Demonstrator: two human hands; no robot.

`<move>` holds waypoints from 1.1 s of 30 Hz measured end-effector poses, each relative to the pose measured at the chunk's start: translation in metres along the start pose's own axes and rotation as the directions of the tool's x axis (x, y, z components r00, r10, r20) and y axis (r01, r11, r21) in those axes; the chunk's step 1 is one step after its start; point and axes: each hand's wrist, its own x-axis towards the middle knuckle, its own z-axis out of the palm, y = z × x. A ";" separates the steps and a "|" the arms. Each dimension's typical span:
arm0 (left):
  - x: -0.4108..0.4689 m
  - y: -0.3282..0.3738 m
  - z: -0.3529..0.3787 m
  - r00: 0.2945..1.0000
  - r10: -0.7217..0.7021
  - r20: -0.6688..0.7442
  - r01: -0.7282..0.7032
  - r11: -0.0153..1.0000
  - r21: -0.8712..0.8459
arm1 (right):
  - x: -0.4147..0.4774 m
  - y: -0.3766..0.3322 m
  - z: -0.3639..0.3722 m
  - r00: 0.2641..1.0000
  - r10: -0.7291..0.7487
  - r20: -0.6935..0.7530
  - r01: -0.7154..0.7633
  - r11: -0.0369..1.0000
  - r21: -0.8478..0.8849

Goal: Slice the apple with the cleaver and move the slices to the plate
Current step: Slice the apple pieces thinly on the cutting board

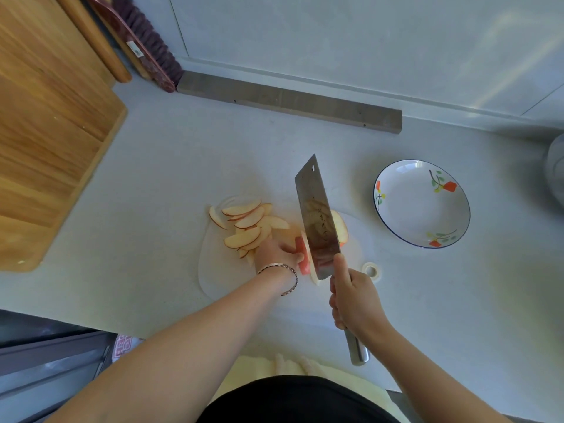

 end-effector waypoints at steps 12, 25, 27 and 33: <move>0.004 -0.004 0.001 1.000 0.000 -0.012 0.000 0.998 -0.057 | -0.002 0.003 0.003 1.000 0.020 0.012 -0.019 0.992 -0.122; 0.009 -0.006 0.000 1.000 -0.014 -0.012 0.013 0.998 -0.056 | -0.011 0.011 0.000 0.998 0.051 0.032 -0.044 0.981 -0.191; 0.007 -0.006 -0.001 1.000 -0.017 -0.013 0.016 0.997 -0.074 | -0.006 0.011 0.004 0.999 0.034 0.025 -0.029 0.980 -0.198; 0.005 -0.006 -0.003 1.000 -0.011 0.005 0.012 0.996 -0.090 | 0.005 0.024 0.020 1.000 -0.016 -0.012 0.012 0.962 -0.274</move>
